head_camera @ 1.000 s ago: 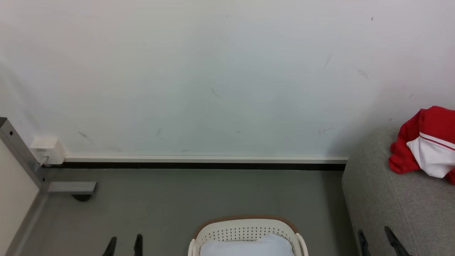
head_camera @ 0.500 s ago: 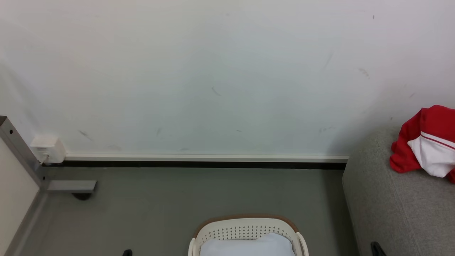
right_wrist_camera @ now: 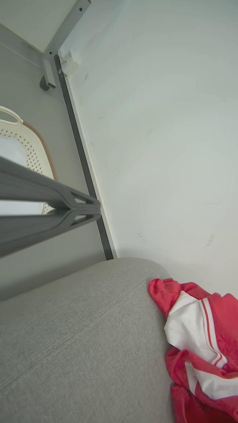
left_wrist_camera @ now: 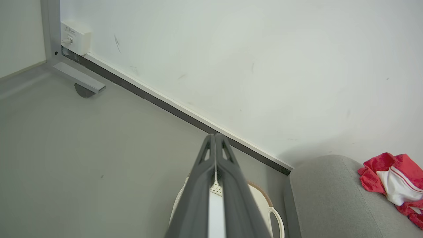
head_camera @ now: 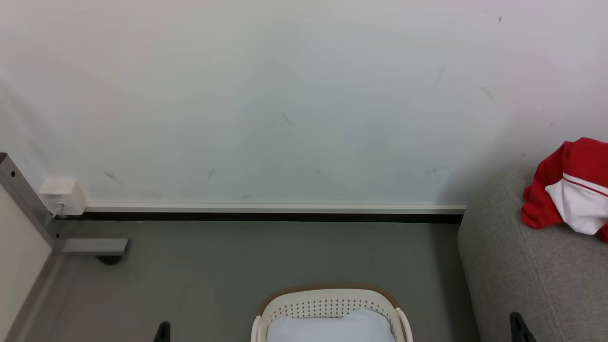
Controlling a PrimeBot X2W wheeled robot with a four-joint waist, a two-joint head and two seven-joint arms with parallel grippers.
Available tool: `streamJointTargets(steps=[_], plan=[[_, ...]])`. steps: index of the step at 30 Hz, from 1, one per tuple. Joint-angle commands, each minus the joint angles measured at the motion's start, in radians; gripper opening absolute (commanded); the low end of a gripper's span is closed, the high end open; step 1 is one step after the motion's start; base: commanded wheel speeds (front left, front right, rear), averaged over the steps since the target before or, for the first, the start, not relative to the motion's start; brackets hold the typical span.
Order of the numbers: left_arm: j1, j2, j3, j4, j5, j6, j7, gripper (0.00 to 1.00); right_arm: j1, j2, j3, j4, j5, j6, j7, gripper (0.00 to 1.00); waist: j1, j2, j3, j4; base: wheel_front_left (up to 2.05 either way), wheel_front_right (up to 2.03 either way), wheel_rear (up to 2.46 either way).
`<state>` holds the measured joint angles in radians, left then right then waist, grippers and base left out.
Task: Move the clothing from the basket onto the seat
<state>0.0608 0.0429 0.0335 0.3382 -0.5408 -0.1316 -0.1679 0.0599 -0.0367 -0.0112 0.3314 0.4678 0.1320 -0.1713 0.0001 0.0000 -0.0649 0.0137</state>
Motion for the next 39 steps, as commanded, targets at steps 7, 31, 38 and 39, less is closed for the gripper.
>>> streamJointTargets(steps=[7,31,38,39], plan=[[-0.042,0.006,0.014,-0.027,-0.130,0.000,0.030,0.00,-0.048,-0.009,-0.016,-0.025,0.134,-0.001,0.031,0.00,0.0000,0.0000,0.004,-0.001,0.00,0.00,0.00],[-0.088,0.007,0.037,-0.050,-0.444,0.001,0.115,0.00,-0.093,-0.012,-0.046,-0.047,0.471,-0.001,0.117,0.00,-0.0001,0.0000,0.020,-0.004,0.00,0.00,0.00],[-0.100,0.008,0.043,-0.055,-0.525,0.001,0.135,0.00,-0.103,-0.013,-0.053,-0.052,0.555,-0.001,0.138,0.00,-0.0001,0.0000,0.024,-0.005,0.00,0.00,0.00],[-0.102,0.008,0.044,-0.056,-0.536,0.001,0.139,0.00,-0.105,-0.013,-0.054,-0.053,0.567,-0.001,0.141,0.00,-0.0001,0.0000,0.025,-0.005,0.00,0.00,0.00]])
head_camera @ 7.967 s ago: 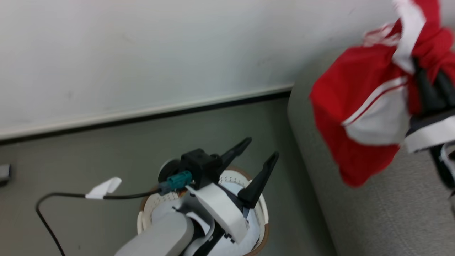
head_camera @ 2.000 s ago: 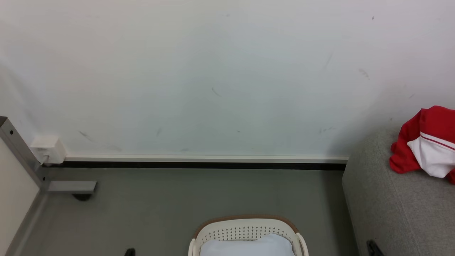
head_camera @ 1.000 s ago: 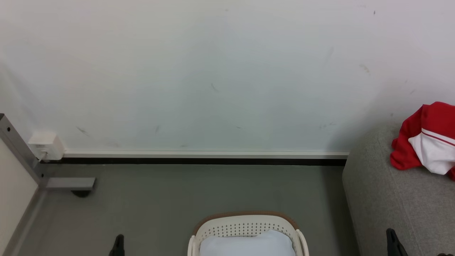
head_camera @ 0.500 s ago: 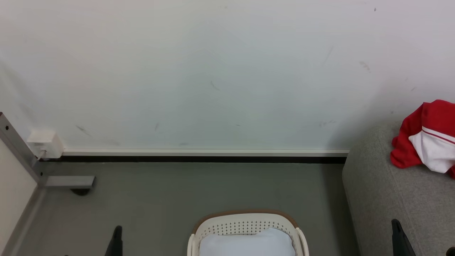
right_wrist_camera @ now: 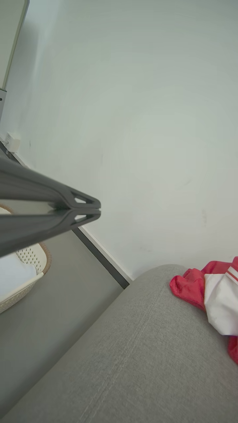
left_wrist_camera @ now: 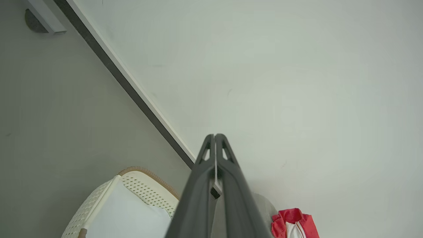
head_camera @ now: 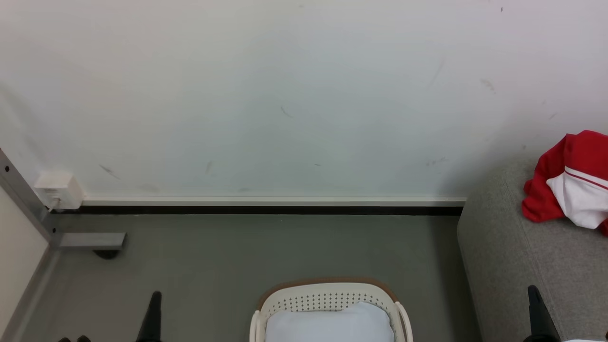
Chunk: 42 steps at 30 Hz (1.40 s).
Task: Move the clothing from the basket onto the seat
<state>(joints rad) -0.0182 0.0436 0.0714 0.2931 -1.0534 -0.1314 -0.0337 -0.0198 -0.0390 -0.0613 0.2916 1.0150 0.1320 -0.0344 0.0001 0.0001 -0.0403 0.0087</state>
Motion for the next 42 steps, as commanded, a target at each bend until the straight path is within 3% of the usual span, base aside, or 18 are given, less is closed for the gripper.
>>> streamJointTargets(steps=[1,42], plan=[[-0.024,0.007,0.007,-0.012,-0.032,0.000,0.007,0.00,-0.027,-0.011,-0.005,-0.014,0.032,-0.001,0.007,0.00,-0.0001,-0.0001,0.001,0.000,0.00,0.00,0.00],[-0.076,0.009,0.035,-0.037,-0.398,0.001,0.106,0.00,-0.075,-0.014,-0.039,-0.037,0.423,-0.002,0.107,0.00,-0.0001,-0.0001,0.027,-0.005,0.00,0.00,0.00]])
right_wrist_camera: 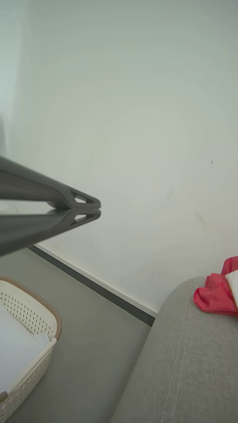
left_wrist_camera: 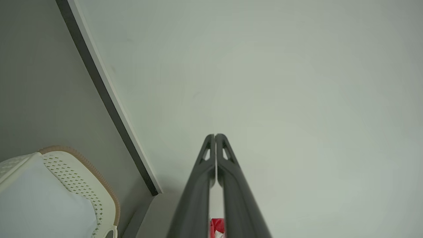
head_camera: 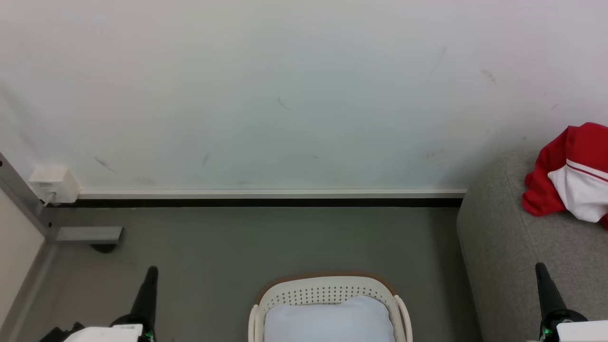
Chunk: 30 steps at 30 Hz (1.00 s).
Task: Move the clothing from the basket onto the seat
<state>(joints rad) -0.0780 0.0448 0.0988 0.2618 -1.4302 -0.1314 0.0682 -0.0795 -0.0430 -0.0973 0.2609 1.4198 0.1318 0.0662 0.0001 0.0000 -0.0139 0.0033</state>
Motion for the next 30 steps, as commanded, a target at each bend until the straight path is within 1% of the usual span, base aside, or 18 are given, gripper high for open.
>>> streamJointTargets(steps=[1,25,30], plan=[[-0.017,0.008,0.008,-0.006,-0.026,0.001,0.007,0.00,-0.017,-0.010,-0.004,-0.007,0.025,-0.002,0.008,0.00,0.0000,0.0000,0.001,0.000,0.00,0.00,0.00],[-0.038,0.009,0.018,-0.017,-0.187,0.001,0.049,0.00,-0.038,-0.011,-0.020,-0.018,0.196,-0.002,0.050,0.00,-0.0001,0.0000,0.016,-0.003,0.00,0.00,0.00],[-0.038,0.009,0.018,-0.017,-0.188,0.001,0.050,0.00,-0.038,-0.011,-0.020,-0.017,0.193,-0.002,0.051,0.00,-0.0001,0.0000,0.016,-0.003,0.00,0.00,0.00]])
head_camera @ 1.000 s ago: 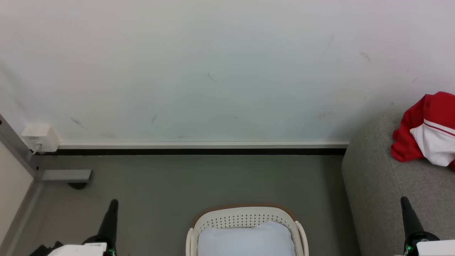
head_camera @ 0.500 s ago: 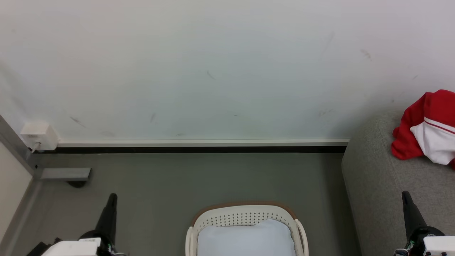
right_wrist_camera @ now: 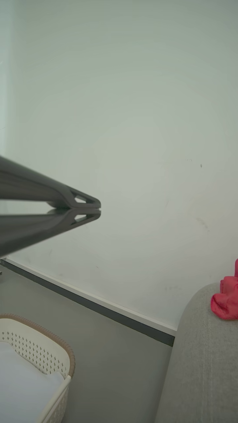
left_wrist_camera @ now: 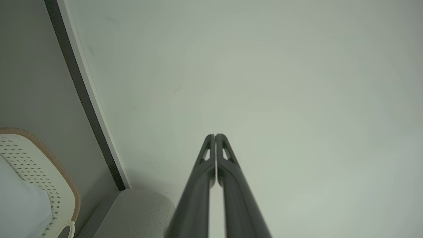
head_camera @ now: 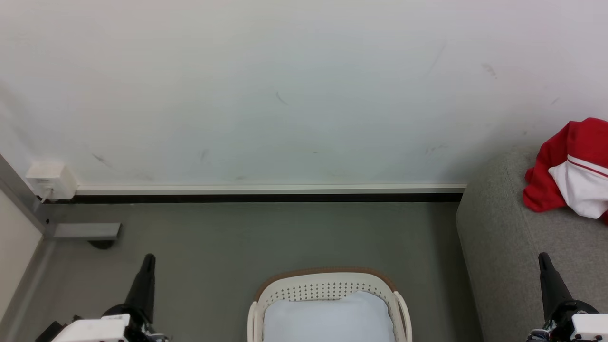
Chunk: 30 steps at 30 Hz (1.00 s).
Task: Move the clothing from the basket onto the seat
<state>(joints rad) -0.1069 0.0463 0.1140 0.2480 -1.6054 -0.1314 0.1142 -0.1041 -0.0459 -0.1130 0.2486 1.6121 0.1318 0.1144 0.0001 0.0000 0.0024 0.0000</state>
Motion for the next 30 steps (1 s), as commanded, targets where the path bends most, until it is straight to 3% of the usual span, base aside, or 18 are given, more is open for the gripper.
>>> streamJointTargets(steps=[1,30], plan=[[-0.009,0.007,0.003,-0.003,-0.013,0.001,0.004,0.00,-0.014,-0.008,-0.004,-0.005,0.001,-0.002,0.003,0.00,-0.0001,0.0000,0.000,0.000,0.00,0.00,0.00],[-0.009,0.007,0.002,-0.003,-0.013,0.001,0.004,0.00,-0.014,-0.008,-0.004,-0.005,0.001,-0.002,0.003,0.00,-0.0001,0.0000,0.000,0.000,0.00,0.00,0.00]])
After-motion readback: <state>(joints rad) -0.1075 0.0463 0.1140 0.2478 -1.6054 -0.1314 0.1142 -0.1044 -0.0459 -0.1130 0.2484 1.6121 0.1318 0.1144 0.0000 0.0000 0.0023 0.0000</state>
